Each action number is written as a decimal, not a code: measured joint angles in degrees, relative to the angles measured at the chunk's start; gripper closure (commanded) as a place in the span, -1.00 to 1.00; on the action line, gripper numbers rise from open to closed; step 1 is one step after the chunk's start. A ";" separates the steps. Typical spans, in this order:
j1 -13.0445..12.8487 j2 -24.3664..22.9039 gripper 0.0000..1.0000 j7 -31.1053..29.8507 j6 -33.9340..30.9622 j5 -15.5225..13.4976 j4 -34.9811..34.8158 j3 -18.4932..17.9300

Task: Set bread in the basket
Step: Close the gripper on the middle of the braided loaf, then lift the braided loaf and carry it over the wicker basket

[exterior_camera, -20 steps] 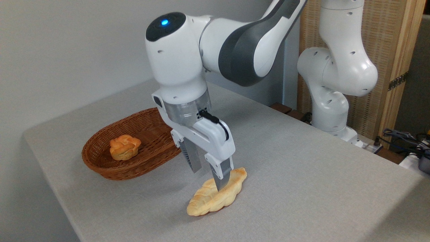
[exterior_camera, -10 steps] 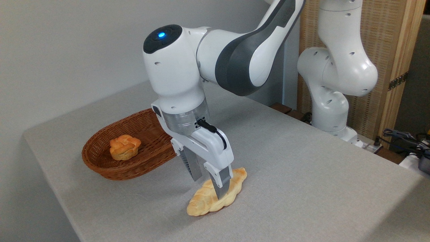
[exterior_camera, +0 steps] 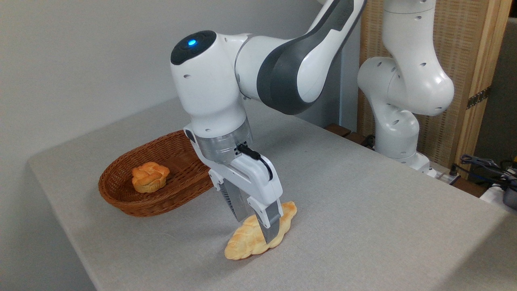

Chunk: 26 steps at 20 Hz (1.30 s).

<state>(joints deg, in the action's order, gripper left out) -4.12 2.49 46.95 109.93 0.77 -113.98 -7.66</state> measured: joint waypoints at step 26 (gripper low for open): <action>-0.14 1.84 0.09 0.32 0.44 0.03 -0.01 0.19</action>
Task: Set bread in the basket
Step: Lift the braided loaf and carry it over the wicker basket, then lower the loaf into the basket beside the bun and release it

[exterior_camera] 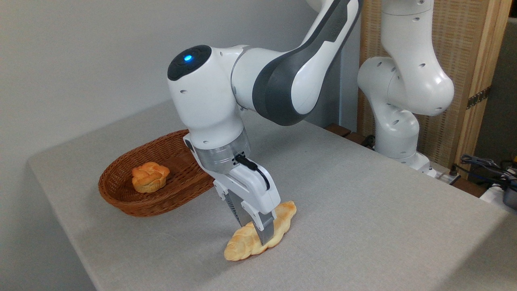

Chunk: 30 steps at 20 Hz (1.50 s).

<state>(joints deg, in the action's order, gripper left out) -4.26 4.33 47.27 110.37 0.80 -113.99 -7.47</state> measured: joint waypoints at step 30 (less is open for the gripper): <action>-0.97 -2.68 -0.09 -18.34 -4.28 -13.05 12.31 17.60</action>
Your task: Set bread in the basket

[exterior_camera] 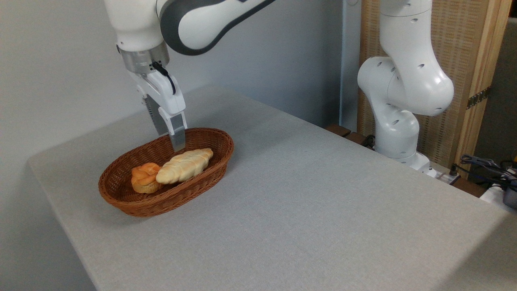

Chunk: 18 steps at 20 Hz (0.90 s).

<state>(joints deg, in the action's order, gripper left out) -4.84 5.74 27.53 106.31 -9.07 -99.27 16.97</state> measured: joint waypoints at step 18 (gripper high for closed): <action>0.89 -2.08 -1.00 15.22 -1.12 4.78 2.92 -19.31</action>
<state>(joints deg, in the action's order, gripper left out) -3.95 3.66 42.75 105.19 -4.29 -96.35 -2.34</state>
